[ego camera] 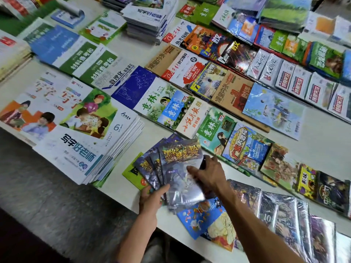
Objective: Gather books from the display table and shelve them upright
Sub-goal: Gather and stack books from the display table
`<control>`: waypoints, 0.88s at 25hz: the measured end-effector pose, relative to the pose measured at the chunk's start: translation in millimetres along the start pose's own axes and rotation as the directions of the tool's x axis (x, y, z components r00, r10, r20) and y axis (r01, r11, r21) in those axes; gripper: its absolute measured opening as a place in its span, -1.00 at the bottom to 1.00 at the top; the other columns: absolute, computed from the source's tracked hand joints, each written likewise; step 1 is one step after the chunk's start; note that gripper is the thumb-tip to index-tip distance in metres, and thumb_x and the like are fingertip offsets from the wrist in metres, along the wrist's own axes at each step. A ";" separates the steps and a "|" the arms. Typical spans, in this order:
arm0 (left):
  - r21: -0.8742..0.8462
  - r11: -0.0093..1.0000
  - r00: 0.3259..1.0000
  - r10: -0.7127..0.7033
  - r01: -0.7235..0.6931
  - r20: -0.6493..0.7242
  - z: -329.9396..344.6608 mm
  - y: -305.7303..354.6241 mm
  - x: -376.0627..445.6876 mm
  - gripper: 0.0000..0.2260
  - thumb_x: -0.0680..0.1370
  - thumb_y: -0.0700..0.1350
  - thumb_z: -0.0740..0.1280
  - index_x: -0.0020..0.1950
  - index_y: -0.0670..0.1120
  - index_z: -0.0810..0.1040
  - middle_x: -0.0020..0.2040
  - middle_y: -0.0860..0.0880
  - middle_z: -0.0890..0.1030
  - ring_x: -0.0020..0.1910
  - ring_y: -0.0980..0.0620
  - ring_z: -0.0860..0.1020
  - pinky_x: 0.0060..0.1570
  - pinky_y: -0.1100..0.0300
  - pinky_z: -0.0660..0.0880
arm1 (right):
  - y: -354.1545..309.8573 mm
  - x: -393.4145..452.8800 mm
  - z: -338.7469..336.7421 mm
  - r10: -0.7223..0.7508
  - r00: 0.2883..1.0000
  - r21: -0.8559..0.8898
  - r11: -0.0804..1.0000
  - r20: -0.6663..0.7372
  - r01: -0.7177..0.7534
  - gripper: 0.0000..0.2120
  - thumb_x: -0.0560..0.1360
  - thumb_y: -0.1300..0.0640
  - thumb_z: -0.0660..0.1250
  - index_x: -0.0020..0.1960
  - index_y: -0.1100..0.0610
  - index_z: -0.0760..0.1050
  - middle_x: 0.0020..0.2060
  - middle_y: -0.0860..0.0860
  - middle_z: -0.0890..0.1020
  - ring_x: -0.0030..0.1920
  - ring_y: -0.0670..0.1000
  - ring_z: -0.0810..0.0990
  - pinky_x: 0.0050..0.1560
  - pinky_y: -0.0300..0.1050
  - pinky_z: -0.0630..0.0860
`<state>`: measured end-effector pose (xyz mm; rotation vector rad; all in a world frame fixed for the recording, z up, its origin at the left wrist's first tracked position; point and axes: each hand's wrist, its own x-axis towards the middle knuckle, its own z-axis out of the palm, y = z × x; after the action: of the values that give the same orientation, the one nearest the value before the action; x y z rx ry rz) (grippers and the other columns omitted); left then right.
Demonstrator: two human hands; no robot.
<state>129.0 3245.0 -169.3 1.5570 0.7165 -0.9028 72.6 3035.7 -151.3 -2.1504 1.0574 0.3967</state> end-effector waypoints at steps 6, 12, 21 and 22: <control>0.154 0.987 0.993 0.016 -0.035 0.117 -11.6 13.9 6.1 -0.56 0.31 -0.11 0.60 0.17 -0.04 0.64 0.05 -0.08 0.73 0.07 -0.13 0.66 0.02 -0.10 0.63 | 12.4 -34.7 34.8 0.043 0.999 0.205 0.978 0.018 -0.046 -0.43 0.28 -0.49 0.30 -0.16 0.01 0.35 -0.31 -0.07 0.52 -0.34 -0.10 0.46 -0.44 -0.19 0.24; 0.122 0.960 0.926 0.203 -0.252 0.318 -10.6 14.4 -15.5 -0.36 0.15 -0.17 0.63 0.21 0.00 0.58 0.14 -0.12 0.71 0.10 -0.15 0.68 0.21 -0.16 0.55 | 33.1 -47.7 19.3 0.043 0.994 0.654 0.750 0.098 -0.097 -0.60 0.30 -0.18 0.58 -0.12 0.03 0.49 -0.38 -0.02 0.63 -0.41 -0.01 0.65 -0.45 -0.12 0.53; 0.439 0.615 0.723 0.343 -0.655 0.599 31.3 42.9 -46.7 -0.42 0.21 -0.02 0.62 0.14 0.11 0.45 0.03 0.15 0.67 0.03 0.24 0.65 -0.02 0.43 0.51 | 50.0 -82.1 -55.1 -0.036 0.997 0.809 0.583 -0.072 0.080 -0.40 0.19 -0.05 0.70 0.13 0.05 0.55 -0.10 -0.02 0.78 -0.08 -0.02 0.75 -0.16 -0.20 0.62; 0.435 0.599 0.716 0.375 -0.672 0.589 39.1 45.0 -49.4 -0.37 0.19 -0.01 0.61 0.20 0.12 0.44 0.10 0.15 0.64 0.06 0.28 0.62 0.01 0.43 0.49 | 49.4 -89.2 -58.4 -0.071 0.993 0.803 0.584 -0.092 0.116 -0.37 0.21 0.01 0.69 0.21 -0.11 0.53 -0.02 -0.11 0.77 -0.01 -0.12 0.73 -0.07 -0.27 0.60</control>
<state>134.7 3200.3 -106.3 1.8887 -0.4708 -1.0119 -23.3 3024.5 -84.2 -1.3573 0.8904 -0.1957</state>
